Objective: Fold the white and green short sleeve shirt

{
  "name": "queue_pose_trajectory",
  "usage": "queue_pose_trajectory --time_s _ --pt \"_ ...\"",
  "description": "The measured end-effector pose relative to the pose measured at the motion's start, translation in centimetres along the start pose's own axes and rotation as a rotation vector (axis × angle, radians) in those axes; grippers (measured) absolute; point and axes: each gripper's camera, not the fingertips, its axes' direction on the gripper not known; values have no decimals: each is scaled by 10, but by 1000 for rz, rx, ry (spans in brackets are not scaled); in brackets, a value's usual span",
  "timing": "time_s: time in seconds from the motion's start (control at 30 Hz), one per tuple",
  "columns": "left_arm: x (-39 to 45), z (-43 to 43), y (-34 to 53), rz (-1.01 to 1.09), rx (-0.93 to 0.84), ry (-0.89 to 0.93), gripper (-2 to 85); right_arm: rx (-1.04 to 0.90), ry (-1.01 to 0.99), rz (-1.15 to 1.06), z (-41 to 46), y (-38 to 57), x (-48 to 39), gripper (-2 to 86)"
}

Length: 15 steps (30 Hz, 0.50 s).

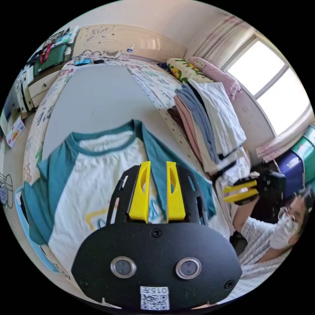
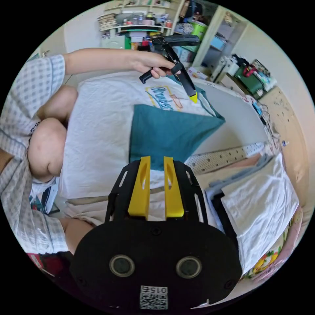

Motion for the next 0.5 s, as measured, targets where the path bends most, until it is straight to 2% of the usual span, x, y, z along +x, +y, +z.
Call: queue_pose_trajectory --time_s 0.13,0.23,0.3,0.5 --pt "4 -15 82 -30 -35 115 84 -106 -59 -180 21 -24 -23 86" --pt "-5 -6 106 -50 -61 172 87 -139 -119 -211 32 -35 -22 87" --pt "-7 0 104 -27 -114 167 83 -195 -132 -205 42 -40 -17 76" --pt "-4 8 96 56 -174 74 5 -177 -96 -228 42 -38 -13 20"
